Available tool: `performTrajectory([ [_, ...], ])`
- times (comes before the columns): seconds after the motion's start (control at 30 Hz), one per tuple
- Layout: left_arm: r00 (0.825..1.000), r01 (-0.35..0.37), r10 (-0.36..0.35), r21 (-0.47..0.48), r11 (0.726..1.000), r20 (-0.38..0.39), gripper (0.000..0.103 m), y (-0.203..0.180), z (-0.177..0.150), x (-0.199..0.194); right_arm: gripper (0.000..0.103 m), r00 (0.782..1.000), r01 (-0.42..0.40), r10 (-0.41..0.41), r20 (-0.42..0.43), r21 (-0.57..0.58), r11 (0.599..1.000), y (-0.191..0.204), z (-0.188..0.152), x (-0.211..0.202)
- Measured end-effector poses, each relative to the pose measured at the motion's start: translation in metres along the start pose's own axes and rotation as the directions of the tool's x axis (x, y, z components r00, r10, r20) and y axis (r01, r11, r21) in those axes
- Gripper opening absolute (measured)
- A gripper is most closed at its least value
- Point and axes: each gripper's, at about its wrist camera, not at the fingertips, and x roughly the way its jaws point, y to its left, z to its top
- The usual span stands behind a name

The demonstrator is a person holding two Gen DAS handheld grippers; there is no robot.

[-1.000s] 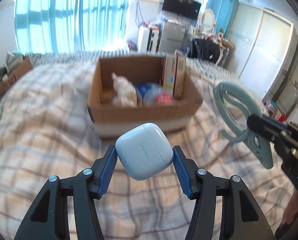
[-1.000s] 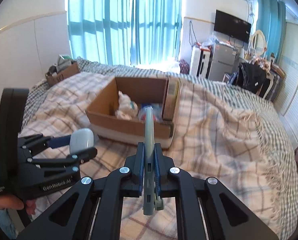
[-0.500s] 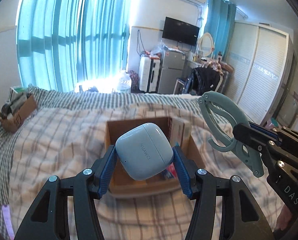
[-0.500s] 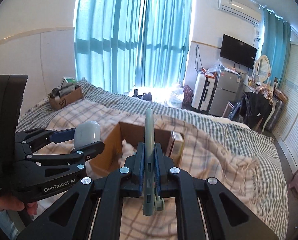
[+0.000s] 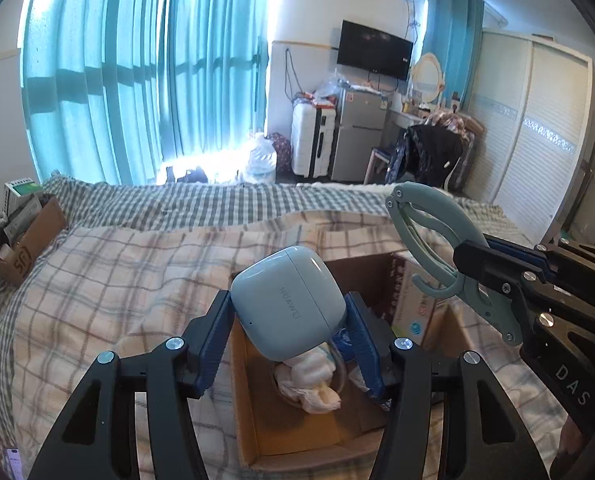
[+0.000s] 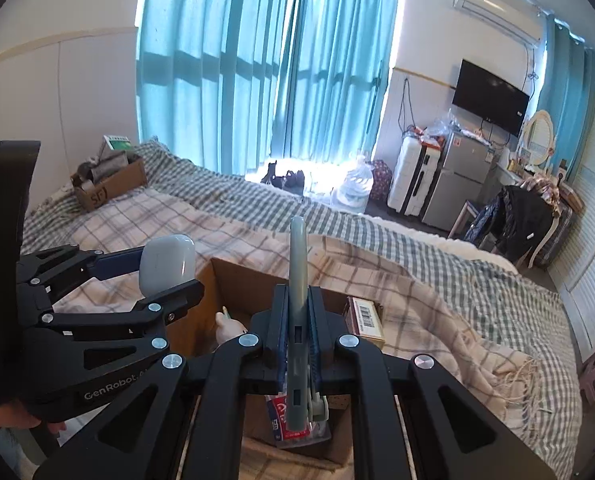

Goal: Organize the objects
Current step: 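Lower the earbud case and clip into the box and open both tools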

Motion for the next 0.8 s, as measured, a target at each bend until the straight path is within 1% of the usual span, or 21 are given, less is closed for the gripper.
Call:
performTrajectory([
  [0.2, 0.999, 0.004, -0.003, 0.021, 1.0, -0.047, 0.058, -0.002, -0.014, 0.033, 0.008, 0.997, -0.021, 0.022, -0.073, 0.009, 1.0, -0.009, -0.016, 0.049],
  [0.37, 0.996, 0.009, -0.006, 0.023, 1.0, -0.091, 0.058, -0.004, -0.027, 0.051, 0.008, 0.993, -0.034, 0.037, -0.112, 0.027, 0.999, -0.014, -0.027, 0.071],
  [0.57, 0.992, 0.015, -0.01, 0.035, 0.999, -0.129, 0.058, -0.007, -0.033, 0.06, 0.008, 0.99, -0.048, 0.054, -0.131, 0.05, 0.998, -0.021, -0.032, 0.076],
  [0.73, 0.99, 0.004, 0.0, 0.031, 1.0, -0.14, 0.06, -0.009, -0.031, 0.055, 0.008, 0.991, -0.058, 0.066, -0.115, 0.071, 0.996, -0.022, -0.03, 0.067],
  [0.8, 0.991, 0.006, -0.003, 0.024, 1.0, -0.13, 0.063, -0.01, -0.029, 0.047, 0.008, 0.992, -0.052, 0.061, -0.111, 0.077, 0.996, -0.023, -0.029, 0.062],
])
